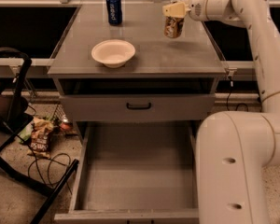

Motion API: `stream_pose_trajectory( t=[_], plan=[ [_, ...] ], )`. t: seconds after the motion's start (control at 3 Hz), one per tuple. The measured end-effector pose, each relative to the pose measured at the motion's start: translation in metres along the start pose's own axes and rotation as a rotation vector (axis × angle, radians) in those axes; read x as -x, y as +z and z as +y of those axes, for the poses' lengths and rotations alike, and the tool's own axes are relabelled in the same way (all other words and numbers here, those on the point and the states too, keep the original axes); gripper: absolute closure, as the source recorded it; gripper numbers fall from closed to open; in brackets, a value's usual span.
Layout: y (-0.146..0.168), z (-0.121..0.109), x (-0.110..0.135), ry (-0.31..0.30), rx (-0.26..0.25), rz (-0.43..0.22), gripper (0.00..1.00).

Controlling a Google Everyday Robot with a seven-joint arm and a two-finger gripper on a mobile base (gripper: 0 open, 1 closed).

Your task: Pick orange can from middle drawer and place on counter

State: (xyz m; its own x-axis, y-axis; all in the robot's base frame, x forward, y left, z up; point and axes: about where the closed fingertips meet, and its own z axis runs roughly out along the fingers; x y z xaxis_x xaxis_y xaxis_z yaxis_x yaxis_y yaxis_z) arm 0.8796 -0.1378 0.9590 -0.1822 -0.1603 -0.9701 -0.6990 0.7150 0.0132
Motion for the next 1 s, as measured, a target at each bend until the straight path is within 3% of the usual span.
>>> stream_pose_trajectory(
  t=[0.33, 1.0],
  plan=[
    [0.0235, -0.0185, -0.0442, 0.036, -0.029, 0.044, 0.97],
    [0.0236, -0.0185, -0.0442, 0.036, -0.029, 0.044, 0.51]
  ],
)
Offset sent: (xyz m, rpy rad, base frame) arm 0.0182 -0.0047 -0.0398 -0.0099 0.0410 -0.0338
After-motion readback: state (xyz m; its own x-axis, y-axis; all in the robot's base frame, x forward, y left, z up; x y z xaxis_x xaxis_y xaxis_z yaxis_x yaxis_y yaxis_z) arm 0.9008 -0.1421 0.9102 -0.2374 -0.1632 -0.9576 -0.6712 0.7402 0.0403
